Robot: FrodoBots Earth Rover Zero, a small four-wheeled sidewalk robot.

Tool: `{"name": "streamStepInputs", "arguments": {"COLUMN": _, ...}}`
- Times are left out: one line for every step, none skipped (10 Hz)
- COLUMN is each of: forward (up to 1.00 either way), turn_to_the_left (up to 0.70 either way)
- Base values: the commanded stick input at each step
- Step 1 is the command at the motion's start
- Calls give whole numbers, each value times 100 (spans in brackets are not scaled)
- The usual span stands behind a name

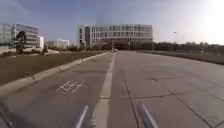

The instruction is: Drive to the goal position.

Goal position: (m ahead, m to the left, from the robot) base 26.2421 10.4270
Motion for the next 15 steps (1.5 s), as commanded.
{"name": "streamStepInputs", "arguments": {"forward": 70, "turn_to_the_left": -14}}
{"name": "streamStepInputs", "arguments": {"forward": 70, "turn_to_the_left": -14}}
{"name": "streamStepInputs", "arguments": {"forward": 70, "turn_to_the_left": -14}}
{"name": "streamStepInputs", "arguments": {"forward": 70, "turn_to_the_left": -14}}
{"name": "streamStepInputs", "arguments": {"forward": 70, "turn_to_the_left": -14}}
{"name": "streamStepInputs", "arguments": {"forward": 70, "turn_to_the_left": -14}}
{"name": "streamStepInputs", "arguments": {"forward": 70, "turn_to_the_left": -14}}
{"name": "streamStepInputs", "arguments": {"forward": 70, "turn_to_the_left": -14}}
{"name": "streamStepInputs", "arguments": {"forward": 70, "turn_to_the_left": -14}}
{"name": "streamStepInputs", "arguments": {"forward": 70, "turn_to_the_left": -14}}
{"name": "streamStepInputs", "arguments": {"forward": 70, "turn_to_the_left": -14}}
{"name": "streamStepInputs", "arguments": {"forward": 70, "turn_to_the_left": -14}}
{"name": "streamStepInputs", "arguments": {"forward": 70, "turn_to_the_left": -14}}
{"name": "streamStepInputs", "arguments": {"forward": 70, "turn_to_the_left": -14}}
{"name": "streamStepInputs", "arguments": {"forward": 70, "turn_to_the_left": -14}}
